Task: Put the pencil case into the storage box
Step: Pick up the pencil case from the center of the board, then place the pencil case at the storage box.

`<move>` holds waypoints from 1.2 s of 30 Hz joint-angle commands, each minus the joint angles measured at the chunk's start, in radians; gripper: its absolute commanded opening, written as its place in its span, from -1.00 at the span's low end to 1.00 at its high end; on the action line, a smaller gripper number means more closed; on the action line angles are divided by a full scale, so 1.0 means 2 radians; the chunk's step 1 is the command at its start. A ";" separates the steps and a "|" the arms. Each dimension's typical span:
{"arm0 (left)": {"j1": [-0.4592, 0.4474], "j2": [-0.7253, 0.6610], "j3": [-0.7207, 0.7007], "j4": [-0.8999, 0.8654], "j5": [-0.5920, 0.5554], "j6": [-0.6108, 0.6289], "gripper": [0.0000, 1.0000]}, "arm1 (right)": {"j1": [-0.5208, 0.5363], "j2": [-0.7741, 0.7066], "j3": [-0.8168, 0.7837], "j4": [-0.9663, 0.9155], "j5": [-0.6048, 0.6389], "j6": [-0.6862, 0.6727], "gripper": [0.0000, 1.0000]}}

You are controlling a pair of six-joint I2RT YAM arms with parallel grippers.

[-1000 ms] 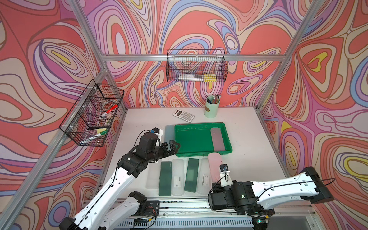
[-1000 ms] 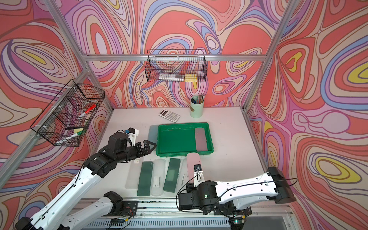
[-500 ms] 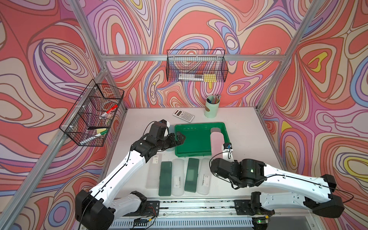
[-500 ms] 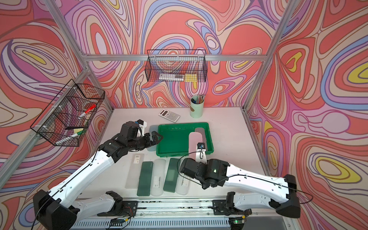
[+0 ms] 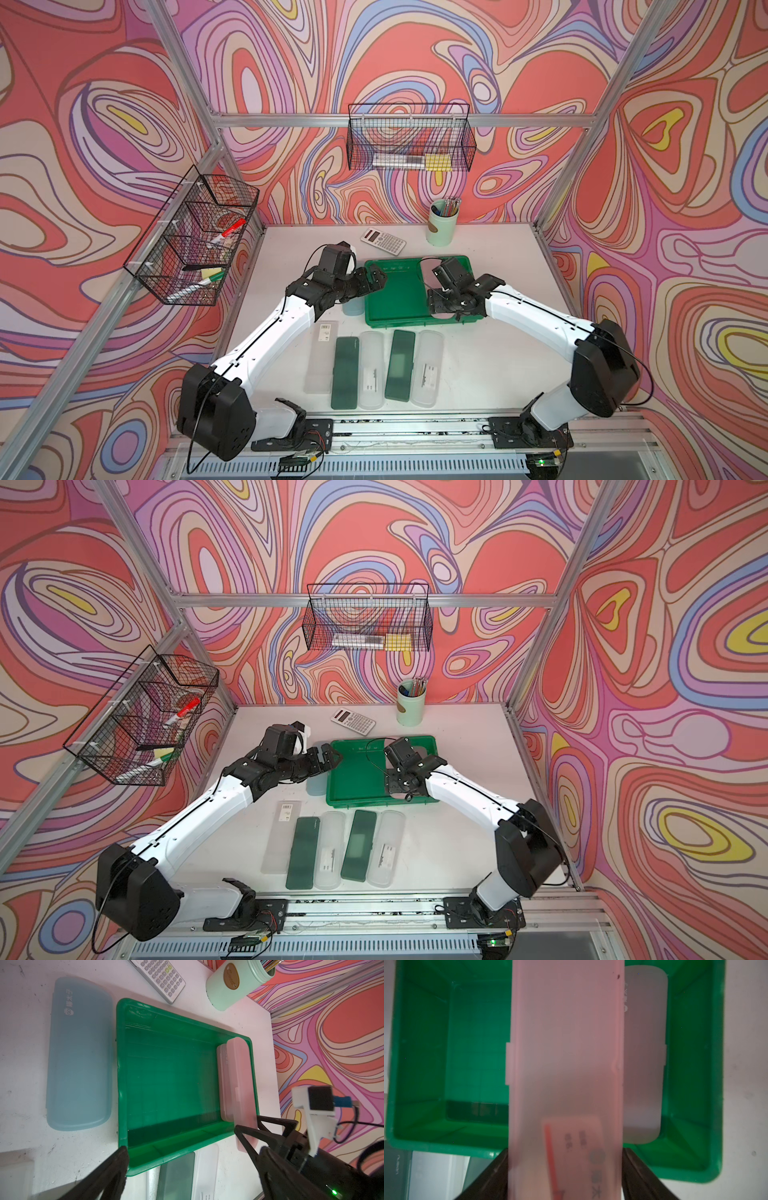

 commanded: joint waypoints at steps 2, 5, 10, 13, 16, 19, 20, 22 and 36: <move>0.008 0.003 -0.008 0.022 0.010 0.016 0.99 | -0.019 0.043 0.031 0.057 -0.023 -0.051 -0.15; 0.009 0.004 -0.012 0.022 0.009 0.019 0.99 | -0.020 0.065 0.041 0.064 -0.013 -0.046 -0.15; 0.009 0.006 -0.024 0.032 0.015 0.013 0.99 | -0.020 0.073 0.026 0.076 -0.001 -0.018 -0.14; 0.009 0.007 -0.030 0.038 0.020 0.010 0.98 | -0.019 0.074 0.012 0.089 -0.002 -0.005 -0.07; 0.009 0.010 -0.034 0.039 0.025 0.009 0.99 | -0.019 0.075 0.004 0.094 -0.009 0.003 0.09; 0.009 0.008 -0.043 0.041 0.026 0.009 0.99 | -0.019 0.075 -0.002 0.094 -0.001 0.011 0.33; 0.009 0.006 -0.048 0.043 0.024 0.008 0.99 | -0.019 0.074 -0.003 0.094 0.003 0.013 0.36; 0.009 0.003 -0.057 0.046 0.021 0.007 0.99 | -0.019 0.070 -0.002 0.093 0.006 0.015 0.46; 0.009 -0.012 -0.103 0.047 0.013 0.009 0.99 | -0.017 0.050 0.021 0.072 0.013 0.009 0.78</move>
